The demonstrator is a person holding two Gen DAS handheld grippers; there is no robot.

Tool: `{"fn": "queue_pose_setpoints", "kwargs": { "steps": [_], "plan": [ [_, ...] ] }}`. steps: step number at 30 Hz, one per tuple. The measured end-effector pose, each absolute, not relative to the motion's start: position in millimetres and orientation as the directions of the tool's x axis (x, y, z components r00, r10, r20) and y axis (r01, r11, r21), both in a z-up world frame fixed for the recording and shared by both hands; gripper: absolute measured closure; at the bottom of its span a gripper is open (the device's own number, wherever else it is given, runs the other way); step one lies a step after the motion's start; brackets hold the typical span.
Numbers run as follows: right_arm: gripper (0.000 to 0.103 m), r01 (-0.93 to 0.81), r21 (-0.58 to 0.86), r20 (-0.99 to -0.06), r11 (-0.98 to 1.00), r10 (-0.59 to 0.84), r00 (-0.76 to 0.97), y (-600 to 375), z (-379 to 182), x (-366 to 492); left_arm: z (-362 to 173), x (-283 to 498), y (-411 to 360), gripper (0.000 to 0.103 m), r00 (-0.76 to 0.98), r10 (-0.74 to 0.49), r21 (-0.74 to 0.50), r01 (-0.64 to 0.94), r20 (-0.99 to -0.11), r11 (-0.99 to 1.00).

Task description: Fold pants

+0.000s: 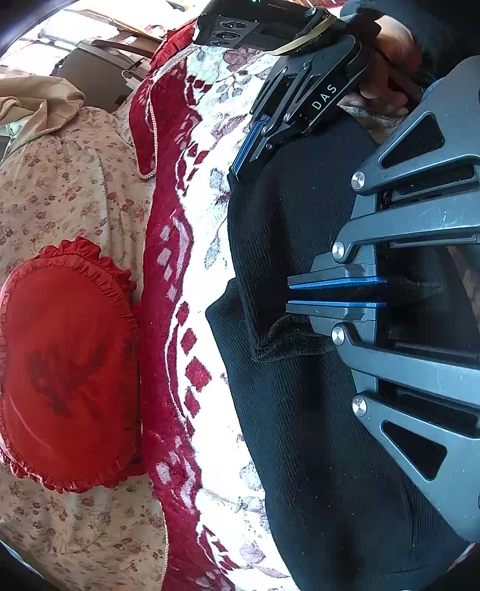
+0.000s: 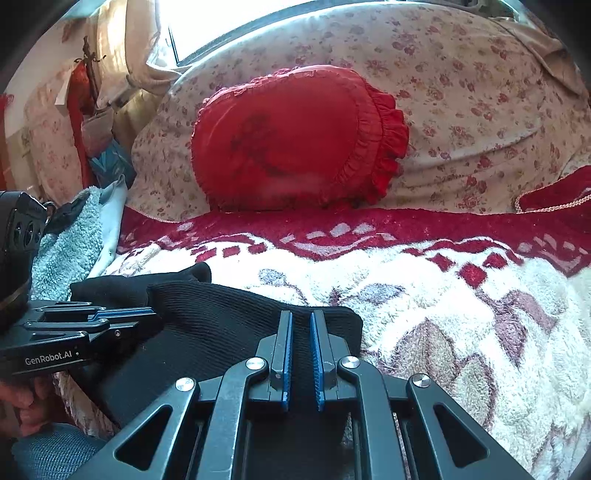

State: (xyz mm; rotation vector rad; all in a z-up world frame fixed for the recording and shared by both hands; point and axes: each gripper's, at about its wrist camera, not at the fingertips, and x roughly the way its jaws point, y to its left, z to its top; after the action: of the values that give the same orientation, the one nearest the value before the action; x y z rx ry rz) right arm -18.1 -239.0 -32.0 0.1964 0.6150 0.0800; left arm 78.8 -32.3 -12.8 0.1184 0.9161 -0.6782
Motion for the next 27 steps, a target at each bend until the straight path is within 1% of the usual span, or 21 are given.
{"fn": "queue_pose_setpoints", "kwargs": {
  "steps": [22,25,27],
  "plan": [
    [0.095,-0.01,0.2,-0.564,0.98,0.124,0.816,-238.6,-31.4,-17.7,-12.1,78.3,-34.2,0.097,0.426,-0.482,-0.165,0.594,-0.765,0.787],
    [0.095,-0.01,0.201,-0.564,0.98,0.124,0.816,-238.6,-31.3,-17.7,-12.2,78.5,-33.1,0.097,0.421,-0.49,-0.179,0.592,-0.763,0.786],
    [0.095,-0.01,0.2,-0.564,0.98,0.123,0.816,-238.3,-31.4,-17.8,-12.8,80.2,-30.5,0.097,0.408,-0.508,-0.21,0.585,-0.759,0.784]
  ]
}}
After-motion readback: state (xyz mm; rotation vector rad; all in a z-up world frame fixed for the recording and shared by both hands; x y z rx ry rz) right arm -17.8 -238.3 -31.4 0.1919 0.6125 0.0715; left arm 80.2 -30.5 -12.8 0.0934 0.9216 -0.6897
